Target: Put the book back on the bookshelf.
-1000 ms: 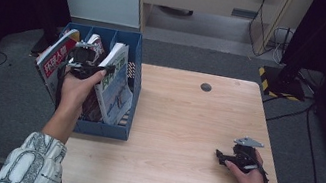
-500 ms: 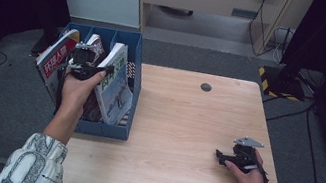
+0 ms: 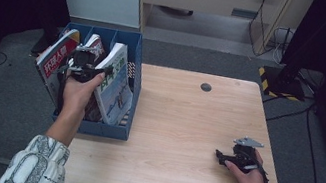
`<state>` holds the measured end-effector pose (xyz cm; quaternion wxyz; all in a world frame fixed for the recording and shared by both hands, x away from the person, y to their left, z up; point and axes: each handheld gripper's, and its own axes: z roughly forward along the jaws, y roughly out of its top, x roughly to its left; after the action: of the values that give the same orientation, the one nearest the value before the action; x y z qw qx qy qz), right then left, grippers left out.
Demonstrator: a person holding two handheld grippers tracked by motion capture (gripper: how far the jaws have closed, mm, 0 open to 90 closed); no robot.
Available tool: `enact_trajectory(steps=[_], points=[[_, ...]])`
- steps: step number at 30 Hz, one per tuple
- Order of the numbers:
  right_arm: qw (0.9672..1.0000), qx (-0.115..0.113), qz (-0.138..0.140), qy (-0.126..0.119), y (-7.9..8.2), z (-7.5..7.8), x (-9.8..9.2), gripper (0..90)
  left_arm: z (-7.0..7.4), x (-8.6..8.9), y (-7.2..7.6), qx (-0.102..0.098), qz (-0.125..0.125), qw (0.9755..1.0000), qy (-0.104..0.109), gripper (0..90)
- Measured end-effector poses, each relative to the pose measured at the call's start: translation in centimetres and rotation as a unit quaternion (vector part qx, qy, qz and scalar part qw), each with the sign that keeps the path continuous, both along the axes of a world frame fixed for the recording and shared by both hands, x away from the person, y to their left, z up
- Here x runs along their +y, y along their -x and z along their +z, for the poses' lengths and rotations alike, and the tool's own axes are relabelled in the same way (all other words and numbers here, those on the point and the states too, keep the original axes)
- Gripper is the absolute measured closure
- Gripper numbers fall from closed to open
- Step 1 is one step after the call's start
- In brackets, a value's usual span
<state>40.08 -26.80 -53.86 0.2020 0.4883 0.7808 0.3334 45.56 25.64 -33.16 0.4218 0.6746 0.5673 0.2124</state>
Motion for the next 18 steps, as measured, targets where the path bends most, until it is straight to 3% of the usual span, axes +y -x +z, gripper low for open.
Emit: enact_trajectory(steps=[9,18], points=[[1.0000,0.000,0.000,0.000,0.00,0.00,0.01,8.2,-0.14,0.48,0.47,-0.016,-0.002,0.9996,0.022,73.4],[1.0000,0.000,0.000,0.000,0.00,0.00,0.00,8.2,0.45,-0.10,0.29,-0.027,0.004,0.9995,0.016,73.4]])
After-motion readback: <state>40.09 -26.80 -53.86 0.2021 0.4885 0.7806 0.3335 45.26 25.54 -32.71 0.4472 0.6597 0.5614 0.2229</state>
